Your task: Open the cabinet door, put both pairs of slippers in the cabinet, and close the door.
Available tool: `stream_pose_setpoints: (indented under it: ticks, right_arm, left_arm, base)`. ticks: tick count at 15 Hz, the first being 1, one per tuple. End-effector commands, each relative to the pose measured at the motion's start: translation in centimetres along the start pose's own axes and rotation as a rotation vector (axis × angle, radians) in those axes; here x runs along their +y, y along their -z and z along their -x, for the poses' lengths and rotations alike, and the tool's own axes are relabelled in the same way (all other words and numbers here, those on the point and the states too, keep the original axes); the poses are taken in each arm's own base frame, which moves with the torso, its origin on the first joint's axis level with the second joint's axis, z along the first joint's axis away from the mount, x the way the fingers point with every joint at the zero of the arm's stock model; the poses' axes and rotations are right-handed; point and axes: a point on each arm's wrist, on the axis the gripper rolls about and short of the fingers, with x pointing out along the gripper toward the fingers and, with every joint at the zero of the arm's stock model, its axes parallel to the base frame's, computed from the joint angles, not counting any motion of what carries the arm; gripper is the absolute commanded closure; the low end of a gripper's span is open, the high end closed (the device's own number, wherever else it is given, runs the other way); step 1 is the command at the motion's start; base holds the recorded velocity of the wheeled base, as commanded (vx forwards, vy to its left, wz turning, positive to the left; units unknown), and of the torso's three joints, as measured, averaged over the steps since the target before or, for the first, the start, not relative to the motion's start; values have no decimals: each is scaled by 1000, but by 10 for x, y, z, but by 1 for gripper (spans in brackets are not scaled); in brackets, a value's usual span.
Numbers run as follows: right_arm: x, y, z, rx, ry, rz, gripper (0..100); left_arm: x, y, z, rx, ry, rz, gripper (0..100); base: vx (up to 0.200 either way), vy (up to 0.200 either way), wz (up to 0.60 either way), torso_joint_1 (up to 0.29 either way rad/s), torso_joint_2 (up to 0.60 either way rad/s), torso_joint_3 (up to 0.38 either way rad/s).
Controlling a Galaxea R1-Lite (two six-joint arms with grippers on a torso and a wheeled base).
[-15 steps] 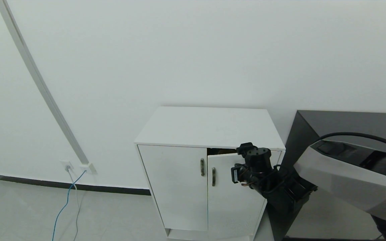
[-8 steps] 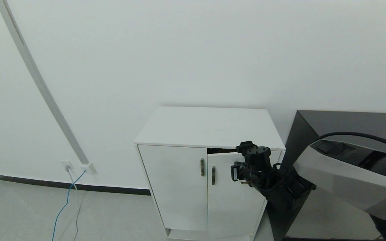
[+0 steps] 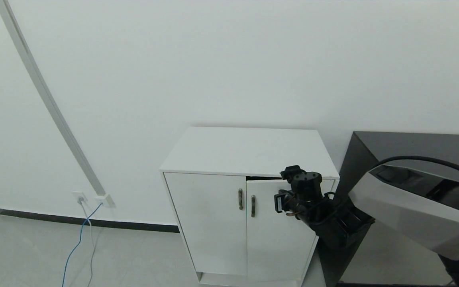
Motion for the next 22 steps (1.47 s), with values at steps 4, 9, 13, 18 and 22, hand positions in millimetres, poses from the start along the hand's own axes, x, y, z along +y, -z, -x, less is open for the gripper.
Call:
stream_pose_setpoints:
  ticks: [4,9,13,18,22]
  right_arm:
    - [2,-4,-3,-1,-1,0,100]
    - [1,-4,-3,2,1,1,100]
    - [2,-4,-6,-2,2,-1,100]
    - [-1,-2,-10,-3,9,12,100]
    - [0,-2,-10,-4,9,18,100]
  left_arm:
    - [0,0,0,1,-1,0,100]
    - [0,0,0,1,-1,0,100]
    - [0,0,0,1,-1,0,100]
    - [0,0,0,1,-1,0,100]
    - [0,0,0,1,-1,0,100]
  base:
    - [0,0,0,0,0,0]
    - [0,0,0,0,0,0]
    - [0,0,0,0,0,0]
    - [0,0,0,0,0,0]
    - [0,0,0,0,0,0]
